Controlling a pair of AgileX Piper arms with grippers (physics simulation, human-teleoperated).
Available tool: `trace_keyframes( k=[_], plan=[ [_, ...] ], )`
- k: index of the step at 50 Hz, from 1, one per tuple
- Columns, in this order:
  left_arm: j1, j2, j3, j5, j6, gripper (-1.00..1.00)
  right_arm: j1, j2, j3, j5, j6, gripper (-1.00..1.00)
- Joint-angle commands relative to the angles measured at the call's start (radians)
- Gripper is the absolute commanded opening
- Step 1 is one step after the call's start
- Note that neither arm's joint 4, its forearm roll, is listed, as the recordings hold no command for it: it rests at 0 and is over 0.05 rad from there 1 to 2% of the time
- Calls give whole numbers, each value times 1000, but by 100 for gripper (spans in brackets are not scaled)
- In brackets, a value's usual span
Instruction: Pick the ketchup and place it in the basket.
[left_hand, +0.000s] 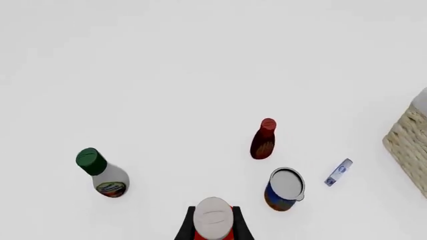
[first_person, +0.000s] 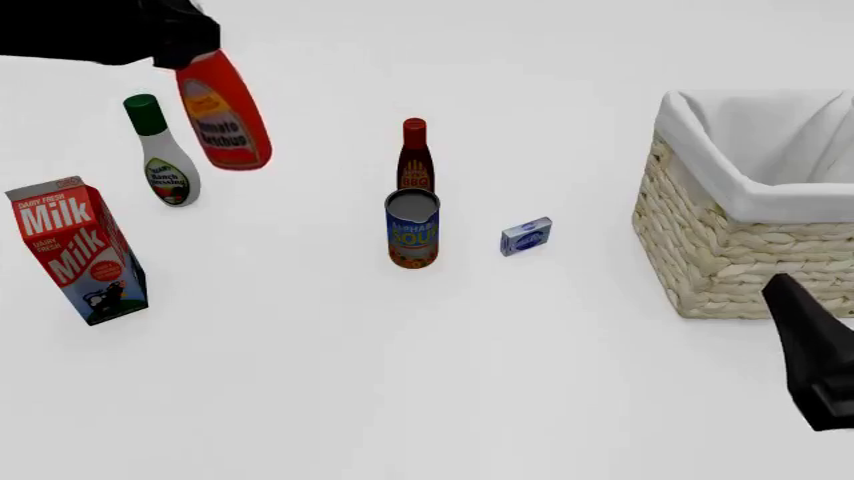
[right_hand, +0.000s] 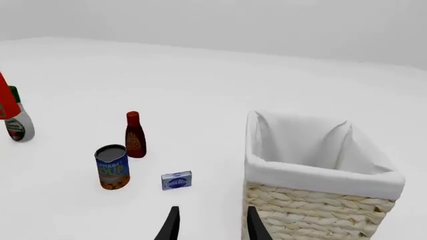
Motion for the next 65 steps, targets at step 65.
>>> trace_keyframes(
  k=[65],
  plan=[
    [-257,-252,32,269,-4,-100,592,621,-546,80,-119,100]
  ],
)
